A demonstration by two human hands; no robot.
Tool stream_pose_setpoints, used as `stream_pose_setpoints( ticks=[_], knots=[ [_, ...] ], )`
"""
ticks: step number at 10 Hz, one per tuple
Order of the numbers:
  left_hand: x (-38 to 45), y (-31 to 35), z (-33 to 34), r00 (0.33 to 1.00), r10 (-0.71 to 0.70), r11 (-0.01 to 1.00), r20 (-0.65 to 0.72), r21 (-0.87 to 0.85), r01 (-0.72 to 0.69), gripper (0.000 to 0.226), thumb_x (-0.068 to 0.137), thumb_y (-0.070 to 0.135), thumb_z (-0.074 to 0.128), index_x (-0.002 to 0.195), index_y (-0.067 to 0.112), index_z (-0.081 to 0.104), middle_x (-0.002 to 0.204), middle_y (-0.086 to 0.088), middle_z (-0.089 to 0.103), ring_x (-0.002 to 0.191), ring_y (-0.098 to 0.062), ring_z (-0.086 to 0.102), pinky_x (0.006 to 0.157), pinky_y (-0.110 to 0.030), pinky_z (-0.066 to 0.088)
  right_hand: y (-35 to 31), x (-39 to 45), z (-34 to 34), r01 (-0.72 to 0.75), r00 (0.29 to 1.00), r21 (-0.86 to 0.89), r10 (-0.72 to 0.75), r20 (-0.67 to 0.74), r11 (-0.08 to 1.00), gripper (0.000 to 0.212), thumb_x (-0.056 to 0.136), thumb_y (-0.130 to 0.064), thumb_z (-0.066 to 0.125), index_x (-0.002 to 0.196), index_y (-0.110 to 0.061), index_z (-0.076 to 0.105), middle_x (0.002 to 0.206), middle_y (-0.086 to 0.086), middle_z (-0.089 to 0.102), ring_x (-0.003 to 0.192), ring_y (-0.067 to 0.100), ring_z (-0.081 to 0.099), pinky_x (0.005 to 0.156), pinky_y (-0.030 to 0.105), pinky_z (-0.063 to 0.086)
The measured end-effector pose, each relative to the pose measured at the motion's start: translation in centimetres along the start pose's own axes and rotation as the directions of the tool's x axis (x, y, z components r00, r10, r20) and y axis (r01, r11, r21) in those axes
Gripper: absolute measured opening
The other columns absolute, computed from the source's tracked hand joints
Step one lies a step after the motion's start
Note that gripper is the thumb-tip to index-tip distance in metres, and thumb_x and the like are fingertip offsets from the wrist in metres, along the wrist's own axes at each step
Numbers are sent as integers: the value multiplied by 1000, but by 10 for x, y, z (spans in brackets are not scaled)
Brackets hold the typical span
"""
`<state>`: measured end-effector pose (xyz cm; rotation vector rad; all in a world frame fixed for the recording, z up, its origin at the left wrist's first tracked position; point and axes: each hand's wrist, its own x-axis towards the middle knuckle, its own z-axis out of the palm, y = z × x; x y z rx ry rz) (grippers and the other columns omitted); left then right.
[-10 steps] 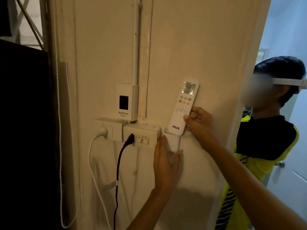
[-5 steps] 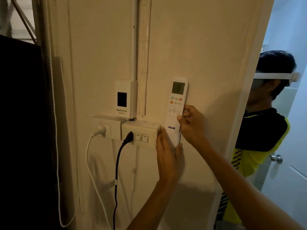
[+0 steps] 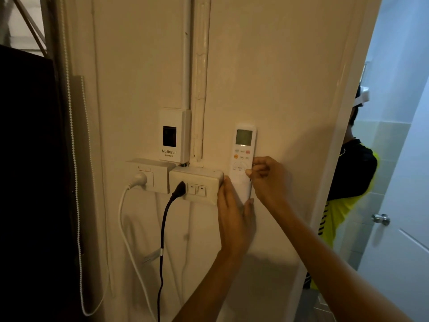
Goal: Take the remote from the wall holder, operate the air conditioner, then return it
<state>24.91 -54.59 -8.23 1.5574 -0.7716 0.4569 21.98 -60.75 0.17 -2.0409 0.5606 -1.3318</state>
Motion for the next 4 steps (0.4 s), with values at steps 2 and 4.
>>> stream_pose_setpoints(
  ticks=[2,4],
  knots=[
    [1,-4,4,1000,-24,1000,8,13,24,78,89,21,63,146,13,10,155,-13,21,144,-28,16,106,-29,22,3,0,-4,-15,999,49,14,34,999,26,80,-15,69,105,-8,63,109,12,70,88,14,65,57,5,44],
    [0,-2,2,999,-39,999,-11,-33,39,78,89,22,63,147,13,10,155,-14,22,144,-29,19,111,-41,31,-2,1,-13,-94,994,156,83,76,983,28,80,-16,69,107,-10,64,106,11,71,92,18,67,66,17,53]
  ],
)
